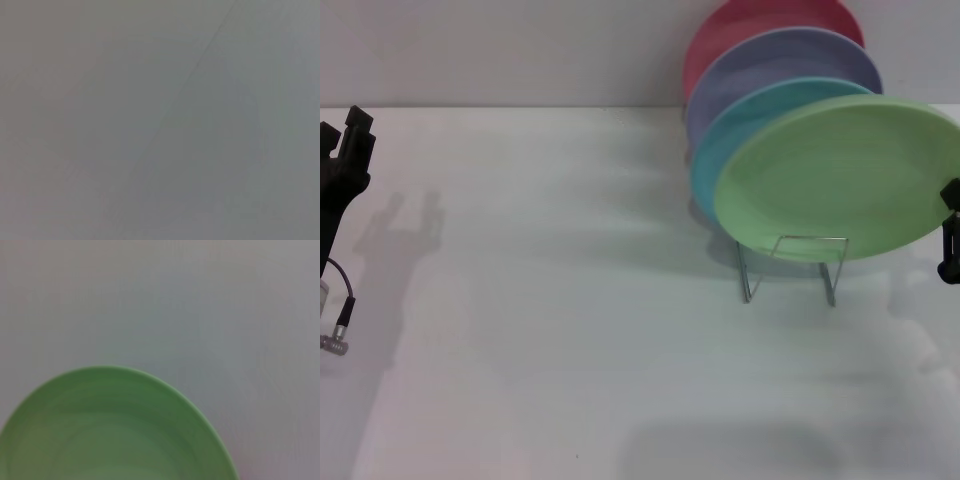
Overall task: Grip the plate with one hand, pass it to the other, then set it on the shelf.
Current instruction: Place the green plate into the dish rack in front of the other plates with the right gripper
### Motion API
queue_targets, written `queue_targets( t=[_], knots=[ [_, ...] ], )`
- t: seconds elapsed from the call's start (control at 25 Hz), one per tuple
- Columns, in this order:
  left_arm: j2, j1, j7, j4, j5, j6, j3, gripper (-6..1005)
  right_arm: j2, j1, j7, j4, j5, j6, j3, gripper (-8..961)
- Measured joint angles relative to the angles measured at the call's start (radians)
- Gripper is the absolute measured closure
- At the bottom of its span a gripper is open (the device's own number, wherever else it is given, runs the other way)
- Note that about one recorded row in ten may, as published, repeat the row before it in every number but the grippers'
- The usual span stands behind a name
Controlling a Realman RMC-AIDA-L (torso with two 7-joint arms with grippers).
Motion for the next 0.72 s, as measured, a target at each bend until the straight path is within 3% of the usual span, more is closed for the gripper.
queue_targets(
  t=[0.72],
  knots=[
    [0.003,0.0,0.0,-0.005,0.0,0.001,0.0,407,-0.004,0.012,0.01,-0.008,-0.006,0.005,-0.038,841]
  ],
)
